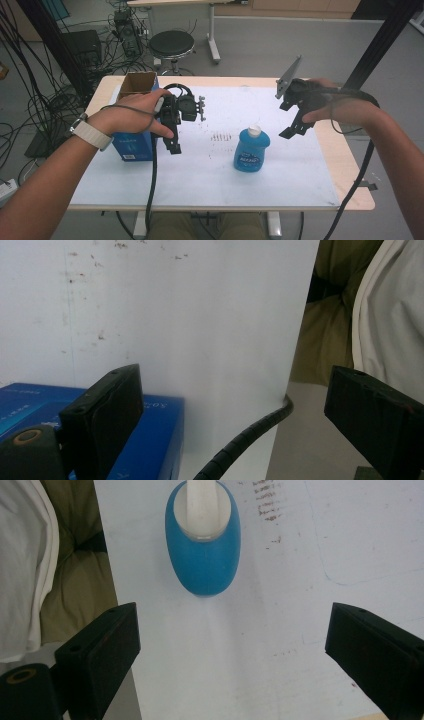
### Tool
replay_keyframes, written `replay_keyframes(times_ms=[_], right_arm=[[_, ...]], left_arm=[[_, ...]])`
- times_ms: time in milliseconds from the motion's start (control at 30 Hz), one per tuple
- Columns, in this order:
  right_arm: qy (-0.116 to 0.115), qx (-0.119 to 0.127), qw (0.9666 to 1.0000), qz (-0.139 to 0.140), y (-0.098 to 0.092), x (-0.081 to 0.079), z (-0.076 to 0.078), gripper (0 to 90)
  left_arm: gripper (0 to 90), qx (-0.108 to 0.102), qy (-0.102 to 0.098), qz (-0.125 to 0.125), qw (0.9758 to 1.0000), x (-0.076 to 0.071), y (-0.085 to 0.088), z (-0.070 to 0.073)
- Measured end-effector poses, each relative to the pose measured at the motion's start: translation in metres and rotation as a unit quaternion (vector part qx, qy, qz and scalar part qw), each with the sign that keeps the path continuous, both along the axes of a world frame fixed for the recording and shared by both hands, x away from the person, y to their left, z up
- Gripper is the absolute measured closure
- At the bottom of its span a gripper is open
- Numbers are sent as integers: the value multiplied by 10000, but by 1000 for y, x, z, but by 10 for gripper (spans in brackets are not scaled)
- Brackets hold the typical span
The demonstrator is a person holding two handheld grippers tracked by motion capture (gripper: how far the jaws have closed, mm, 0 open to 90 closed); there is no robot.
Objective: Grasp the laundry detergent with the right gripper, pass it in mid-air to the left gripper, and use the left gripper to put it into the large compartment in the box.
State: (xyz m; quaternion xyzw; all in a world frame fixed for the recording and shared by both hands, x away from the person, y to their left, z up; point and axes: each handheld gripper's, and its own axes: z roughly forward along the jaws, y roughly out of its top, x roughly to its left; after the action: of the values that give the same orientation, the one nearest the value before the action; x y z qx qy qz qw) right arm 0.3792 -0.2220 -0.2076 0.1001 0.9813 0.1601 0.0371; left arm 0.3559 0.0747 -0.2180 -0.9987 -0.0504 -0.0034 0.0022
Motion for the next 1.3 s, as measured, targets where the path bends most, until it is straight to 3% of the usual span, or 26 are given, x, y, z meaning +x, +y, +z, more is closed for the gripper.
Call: replay_keyframes(times_ms=[1300], right_arm=[[-14, 205, 9997, -109, -7, -5, -11, 53]], left_arm=[[93, -86, -49, 56, 9999, 1, 0, -1]])
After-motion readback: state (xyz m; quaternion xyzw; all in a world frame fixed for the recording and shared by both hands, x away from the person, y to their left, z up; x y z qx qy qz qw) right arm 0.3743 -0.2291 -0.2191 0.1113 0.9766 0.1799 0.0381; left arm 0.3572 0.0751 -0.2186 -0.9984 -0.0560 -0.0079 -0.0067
